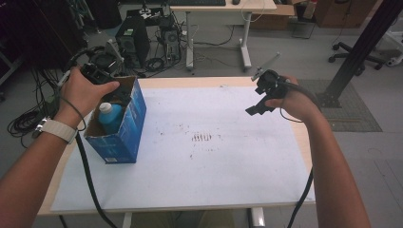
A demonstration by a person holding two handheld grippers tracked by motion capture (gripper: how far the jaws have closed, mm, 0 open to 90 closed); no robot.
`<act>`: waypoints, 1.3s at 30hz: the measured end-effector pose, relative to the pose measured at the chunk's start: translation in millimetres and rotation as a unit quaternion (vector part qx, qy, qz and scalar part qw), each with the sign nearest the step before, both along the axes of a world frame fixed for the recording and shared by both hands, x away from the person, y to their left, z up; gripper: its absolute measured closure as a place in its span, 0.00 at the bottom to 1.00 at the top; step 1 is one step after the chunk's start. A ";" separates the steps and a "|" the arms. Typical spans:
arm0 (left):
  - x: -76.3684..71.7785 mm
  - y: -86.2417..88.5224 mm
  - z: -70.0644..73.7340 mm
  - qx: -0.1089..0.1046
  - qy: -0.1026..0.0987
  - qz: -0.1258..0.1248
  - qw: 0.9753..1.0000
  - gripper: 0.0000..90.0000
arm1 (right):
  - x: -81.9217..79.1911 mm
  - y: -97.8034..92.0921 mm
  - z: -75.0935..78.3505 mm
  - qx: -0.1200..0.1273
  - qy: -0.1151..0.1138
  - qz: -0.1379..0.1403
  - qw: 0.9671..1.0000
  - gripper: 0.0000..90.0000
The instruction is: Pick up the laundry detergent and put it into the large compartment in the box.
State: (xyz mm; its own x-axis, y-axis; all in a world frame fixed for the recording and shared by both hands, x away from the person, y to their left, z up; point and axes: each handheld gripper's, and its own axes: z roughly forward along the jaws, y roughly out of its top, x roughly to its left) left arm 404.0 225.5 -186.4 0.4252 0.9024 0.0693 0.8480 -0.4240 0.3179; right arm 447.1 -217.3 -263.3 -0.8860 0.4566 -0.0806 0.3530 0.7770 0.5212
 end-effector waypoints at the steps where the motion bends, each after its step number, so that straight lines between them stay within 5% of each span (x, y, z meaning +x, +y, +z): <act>1: 0.1 -0.9 1.1 0.000 0.001 -0.003 1.000 0.13 | -0.1 -0.1 0.1 0.000 0.000 0.000 1.000 0.08; 19: -1.8 -22.3 20.4 -0.003 0.008 -0.066 0.998 0.13 | 0.0 -1.8 0.9 0.001 0.000 0.000 1.000 0.08; 39: -5.5 -54.2 26.3 -0.013 0.018 -0.145 0.989 0.13 | -1.7 -2.3 0.7 0.000 0.003 -0.001 1.000 0.08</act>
